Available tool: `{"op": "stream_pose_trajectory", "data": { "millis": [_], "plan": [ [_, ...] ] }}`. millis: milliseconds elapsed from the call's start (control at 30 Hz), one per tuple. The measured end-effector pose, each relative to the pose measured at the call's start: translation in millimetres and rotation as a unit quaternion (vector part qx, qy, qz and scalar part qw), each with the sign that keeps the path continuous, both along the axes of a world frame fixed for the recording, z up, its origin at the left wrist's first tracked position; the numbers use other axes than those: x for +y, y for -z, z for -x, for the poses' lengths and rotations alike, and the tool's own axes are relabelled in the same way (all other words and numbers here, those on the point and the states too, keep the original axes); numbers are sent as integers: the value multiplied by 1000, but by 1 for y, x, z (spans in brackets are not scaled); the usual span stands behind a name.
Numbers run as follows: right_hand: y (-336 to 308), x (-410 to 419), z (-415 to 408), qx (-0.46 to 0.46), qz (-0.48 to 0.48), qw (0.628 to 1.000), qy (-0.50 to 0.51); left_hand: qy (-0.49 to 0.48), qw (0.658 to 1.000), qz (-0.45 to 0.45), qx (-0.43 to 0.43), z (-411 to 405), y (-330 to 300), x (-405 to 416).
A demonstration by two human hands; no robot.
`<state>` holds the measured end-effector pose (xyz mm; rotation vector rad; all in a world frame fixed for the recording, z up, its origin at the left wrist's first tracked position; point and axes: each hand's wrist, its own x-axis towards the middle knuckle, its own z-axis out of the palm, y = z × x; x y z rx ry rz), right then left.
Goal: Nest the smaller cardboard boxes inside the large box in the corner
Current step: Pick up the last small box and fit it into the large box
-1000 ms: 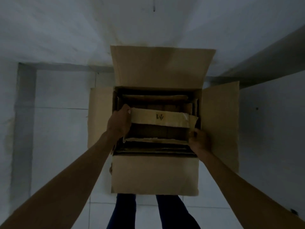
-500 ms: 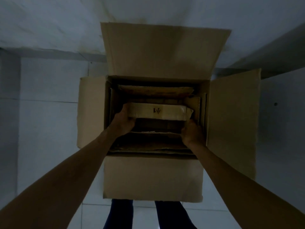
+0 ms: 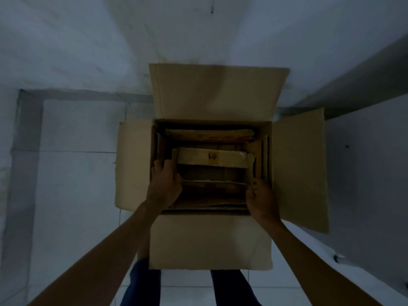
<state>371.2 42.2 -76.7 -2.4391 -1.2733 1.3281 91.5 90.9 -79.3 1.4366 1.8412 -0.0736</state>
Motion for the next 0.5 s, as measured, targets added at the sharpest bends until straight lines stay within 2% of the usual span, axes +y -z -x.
{"op": "stream_pose_trajectory", "data": {
  "millis": [67,167,267,333,400,467,500],
  "plan": [
    [-7,-19,0,5,14,1000,10,-33,999,-24,-10,14,-6,-9],
    [-18,-58,5,-19,-8,1000,-8,19,996,-68,-49,34,-9,-25],
    [-23,-89,17,-171,-80,982,-22,29,987,-145,-59,51,-10,-34],
    [-27,-107,29,-225,-84,968,67,-26,984,-169,-57,64,-10,-36],
    [-28,-129,43,-242,-61,945,213,-103,983,-137,-60,84,-4,-35],
    [-31,-151,60,-244,-2,906,345,-201,978,-44,-32,108,6,-32],
    [-33,-158,72,-214,42,890,400,-247,969,15,-10,118,10,-29]
  ]
}}
